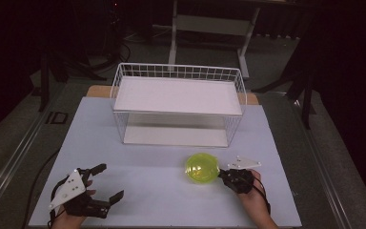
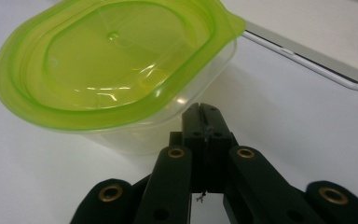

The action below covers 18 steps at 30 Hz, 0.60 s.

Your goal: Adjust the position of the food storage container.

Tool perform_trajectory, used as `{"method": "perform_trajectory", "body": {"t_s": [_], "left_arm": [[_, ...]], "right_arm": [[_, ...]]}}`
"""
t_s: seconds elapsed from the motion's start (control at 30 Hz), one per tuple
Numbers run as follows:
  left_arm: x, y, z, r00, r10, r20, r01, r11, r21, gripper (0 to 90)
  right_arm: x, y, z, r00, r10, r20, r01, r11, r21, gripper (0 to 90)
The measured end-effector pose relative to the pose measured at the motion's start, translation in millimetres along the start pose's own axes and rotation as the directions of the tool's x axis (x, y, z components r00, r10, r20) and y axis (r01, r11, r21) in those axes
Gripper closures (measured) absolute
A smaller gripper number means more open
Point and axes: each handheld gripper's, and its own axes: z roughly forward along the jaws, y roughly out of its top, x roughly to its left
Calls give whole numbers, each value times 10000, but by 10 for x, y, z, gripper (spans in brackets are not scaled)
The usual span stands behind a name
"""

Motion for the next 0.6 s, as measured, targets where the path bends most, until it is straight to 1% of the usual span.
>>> {"method": "perform_trajectory", "body": {"t_s": [0.03,0.1,0.17,0.23,0.33,0.4,0.47,0.53,0.6], "left_arm": [[0,0,-1,10000,-10,9,10,10000,-4,9],[3,3,-5,10000,-78,26,78,9999,-79,9],[3,4,-9,10000,-93,-7,93,9999,-98,9],[4,4,-9,9999,-123,14,123,9999,-105,9],[4,4,-11,9999,-102,30,102,9999,-104,9],[7,1,-10,10000,-71,21,71,9999,-77,9],[10,0,-7,10000,-85,17,86,9999,-64,9],[9,0,-8,10000,-99,14,99,9999,-81,10],[5,2,-11,9999,-102,19,102,9999,-89,9]], "right_arm": [[15,9,9,10000,-75,-30,75,10000,51,900],[34,19,35,9998,32,-175,-31,10000,26,900],[60,30,61,9998,-15,-204,16,10000,60,900],[92,40,90,9994,-11,-351,16,9999,131,900],[154,60,131,9985,-162,-523,174,9996,219,900],[183,79,154,9981,-278,-554,289,9994,182,900],[220,112,192,9973,-266,-688,280,9994,190,900],[271,149,241,9959,-351,-837,370,9991,213,900],[328,185,294,9954,-483,-831,505,9984,250,900]]}}
